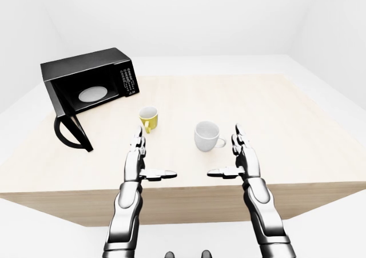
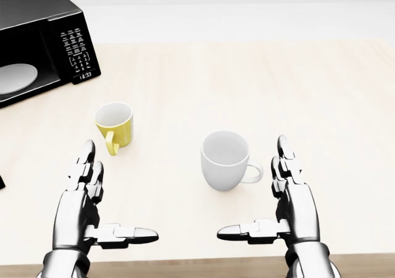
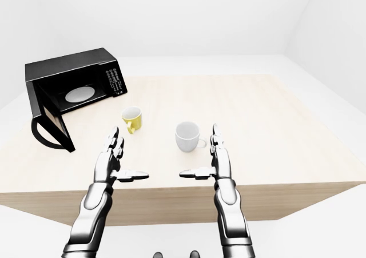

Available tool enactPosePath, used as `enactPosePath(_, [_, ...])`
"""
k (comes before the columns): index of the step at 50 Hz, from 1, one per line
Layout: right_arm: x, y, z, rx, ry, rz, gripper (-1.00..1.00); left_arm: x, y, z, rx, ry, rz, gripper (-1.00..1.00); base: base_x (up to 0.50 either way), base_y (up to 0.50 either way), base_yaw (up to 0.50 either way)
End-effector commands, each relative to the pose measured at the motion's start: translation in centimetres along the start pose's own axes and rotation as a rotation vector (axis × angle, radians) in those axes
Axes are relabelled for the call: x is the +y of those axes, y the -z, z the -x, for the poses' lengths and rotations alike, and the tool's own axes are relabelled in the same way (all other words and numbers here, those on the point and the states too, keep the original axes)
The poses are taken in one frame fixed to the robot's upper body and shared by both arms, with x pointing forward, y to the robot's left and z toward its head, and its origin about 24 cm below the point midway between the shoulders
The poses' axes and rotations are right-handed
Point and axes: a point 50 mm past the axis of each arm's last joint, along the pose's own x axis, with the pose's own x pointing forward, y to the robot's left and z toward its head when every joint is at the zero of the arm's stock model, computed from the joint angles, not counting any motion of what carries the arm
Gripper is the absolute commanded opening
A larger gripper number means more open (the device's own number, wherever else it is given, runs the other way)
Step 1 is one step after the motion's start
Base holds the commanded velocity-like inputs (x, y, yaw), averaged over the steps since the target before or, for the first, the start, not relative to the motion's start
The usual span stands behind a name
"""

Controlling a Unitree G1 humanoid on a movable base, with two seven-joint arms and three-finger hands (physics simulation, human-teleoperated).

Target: Close the microwave.

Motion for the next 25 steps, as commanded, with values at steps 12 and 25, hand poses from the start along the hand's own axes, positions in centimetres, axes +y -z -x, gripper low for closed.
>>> enactPosePath(12, [-0.55, 0.13, 0.05, 0.008, 0.000, 0.007, 1.00, 0.73, -0.10, 0.11, 0.001, -0.002, -0.004, 1.00, 0.00, 0.00, 0.00])
enactPosePath(25, [-0.30, 0.50, 0.03, 0.024, -0.004, 0.021, 1.00, 0.65, -0.24, 0.15, 0.000, 0.004, -0.007, 1.00, 0.00, 0.00, 0.00])
